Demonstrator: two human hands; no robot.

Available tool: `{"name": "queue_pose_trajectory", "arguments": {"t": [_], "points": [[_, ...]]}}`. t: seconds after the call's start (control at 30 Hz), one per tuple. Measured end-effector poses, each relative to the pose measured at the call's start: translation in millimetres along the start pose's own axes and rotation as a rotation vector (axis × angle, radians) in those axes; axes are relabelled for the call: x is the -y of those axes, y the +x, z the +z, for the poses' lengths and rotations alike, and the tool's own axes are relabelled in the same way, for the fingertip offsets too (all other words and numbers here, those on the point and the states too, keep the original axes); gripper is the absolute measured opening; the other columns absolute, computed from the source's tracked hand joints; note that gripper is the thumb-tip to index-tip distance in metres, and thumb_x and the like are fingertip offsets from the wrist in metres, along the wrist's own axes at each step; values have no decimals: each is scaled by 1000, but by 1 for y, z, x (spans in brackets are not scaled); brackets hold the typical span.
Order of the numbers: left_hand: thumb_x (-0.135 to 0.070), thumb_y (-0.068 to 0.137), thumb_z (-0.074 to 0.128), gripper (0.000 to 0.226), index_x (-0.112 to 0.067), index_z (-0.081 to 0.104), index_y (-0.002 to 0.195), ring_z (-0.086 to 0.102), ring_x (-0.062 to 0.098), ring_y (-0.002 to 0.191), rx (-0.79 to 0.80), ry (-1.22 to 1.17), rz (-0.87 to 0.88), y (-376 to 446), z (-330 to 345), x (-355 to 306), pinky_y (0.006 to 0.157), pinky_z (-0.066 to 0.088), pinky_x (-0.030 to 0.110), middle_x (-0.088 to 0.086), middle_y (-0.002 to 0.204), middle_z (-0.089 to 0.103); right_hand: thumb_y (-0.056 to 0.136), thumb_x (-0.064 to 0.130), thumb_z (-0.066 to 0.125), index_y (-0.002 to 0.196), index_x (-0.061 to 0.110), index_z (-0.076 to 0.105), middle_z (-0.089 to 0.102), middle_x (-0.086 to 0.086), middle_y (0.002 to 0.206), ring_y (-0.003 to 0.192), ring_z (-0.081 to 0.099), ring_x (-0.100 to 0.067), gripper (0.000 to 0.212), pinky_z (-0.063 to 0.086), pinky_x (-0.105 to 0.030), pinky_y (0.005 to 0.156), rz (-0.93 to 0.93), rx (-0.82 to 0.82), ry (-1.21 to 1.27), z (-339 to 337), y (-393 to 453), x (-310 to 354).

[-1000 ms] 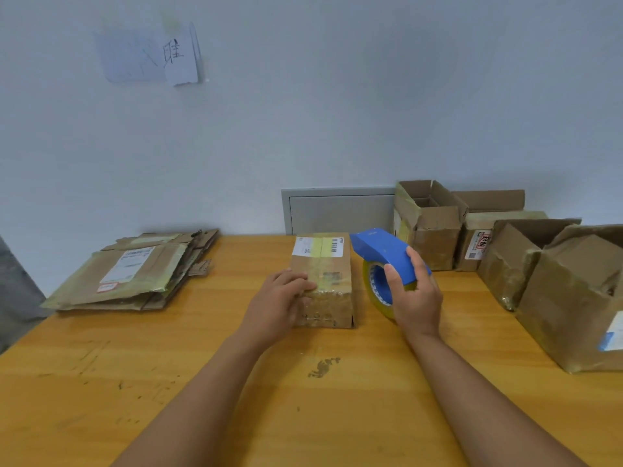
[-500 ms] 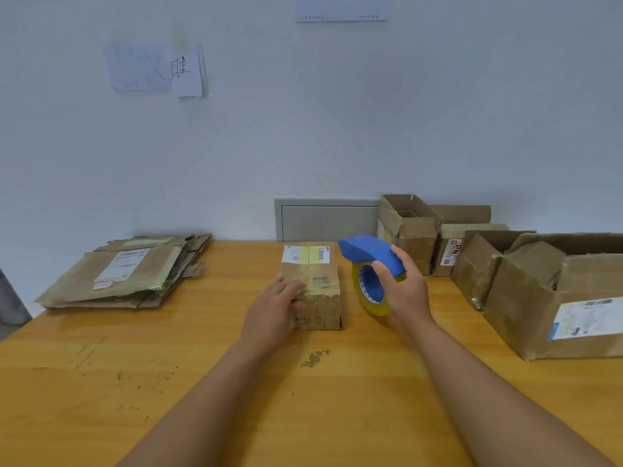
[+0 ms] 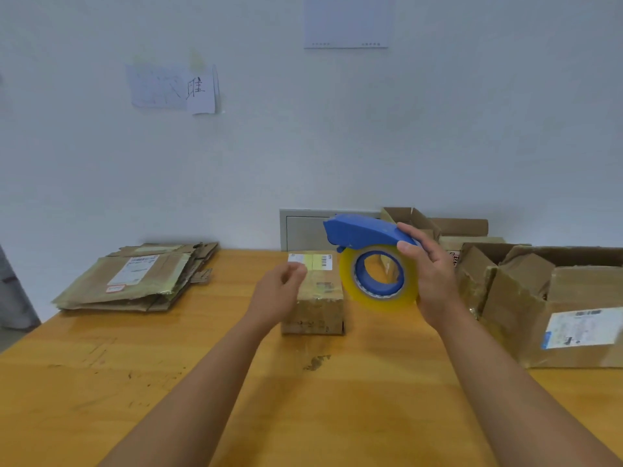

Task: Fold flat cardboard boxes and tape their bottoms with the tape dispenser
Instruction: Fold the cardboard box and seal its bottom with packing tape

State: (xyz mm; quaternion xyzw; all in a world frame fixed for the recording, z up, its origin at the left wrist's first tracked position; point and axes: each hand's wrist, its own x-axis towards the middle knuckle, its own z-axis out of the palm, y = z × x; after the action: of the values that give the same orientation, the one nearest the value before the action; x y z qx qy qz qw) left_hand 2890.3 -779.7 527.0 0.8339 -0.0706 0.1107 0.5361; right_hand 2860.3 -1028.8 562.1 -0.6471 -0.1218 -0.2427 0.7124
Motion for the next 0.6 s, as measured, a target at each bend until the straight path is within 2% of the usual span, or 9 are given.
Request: {"name": "queue_pose_trajectory", "arguments": {"t": [0.07,0.13,0.2,0.3,0.37,0.43,0.5,0.6], "points": [[-52,100,44,39,-21,68,104,66,16,92,0,-262,-146,1,-5,-20,74,49,28,-3,96,72,72,51,69,114,36,72,70,12,109,100,67,-17,45,55,-30,79,19,20,32,4,-3,2],[-60,98,41,53,-14,68,104,66,16,79,110,-418,-239,1,-11,-33,69,50,30,3,89,73,71,51,69,113,36,73,70,8,110,98,67,-20,44,55,-33,78,34,39,55,9,-4,3],[-65,94,43,60,-12,68,108,64,14,73,221,-524,-260,0,-14,-39,66,50,28,3,85,71,71,50,69,113,36,73,70,9,108,94,68,-18,45,55,-30,73,53,56,73,14,-5,4],[-66,81,55,61,-13,66,108,60,12,72,282,-615,-244,-2,-13,-42,66,49,27,2,85,67,71,49,69,113,35,73,71,9,106,89,69,-16,45,56,-26,68,62,79,85,21,-7,2],[-57,78,64,55,-12,67,109,59,11,71,279,-699,-243,-1,-15,-41,65,50,24,1,84,65,71,48,70,113,35,73,71,7,106,86,69,-16,43,55,-26,68,70,90,96,23,-8,0],[-41,84,68,41,-10,68,111,60,10,71,269,-785,-253,0,-18,-37,64,52,23,2,85,66,71,47,70,113,35,73,71,6,105,84,68,-14,44,55,-26,67,85,94,103,24,-9,-2],[-24,95,62,24,-7,68,111,63,12,71,271,-854,-280,1,-21,-32,64,54,22,5,87,67,71,47,70,113,35,73,71,7,104,83,68,-14,44,55,-25,66,94,100,97,25,-9,-4],[-15,94,56,23,-1,69,106,65,17,71,287,-914,-335,2,-25,-27,63,56,25,10,89,69,71,48,70,110,38,74,70,9,103,82,67,-14,40,55,-25,66,98,131,83,25,-9,-7]]}}
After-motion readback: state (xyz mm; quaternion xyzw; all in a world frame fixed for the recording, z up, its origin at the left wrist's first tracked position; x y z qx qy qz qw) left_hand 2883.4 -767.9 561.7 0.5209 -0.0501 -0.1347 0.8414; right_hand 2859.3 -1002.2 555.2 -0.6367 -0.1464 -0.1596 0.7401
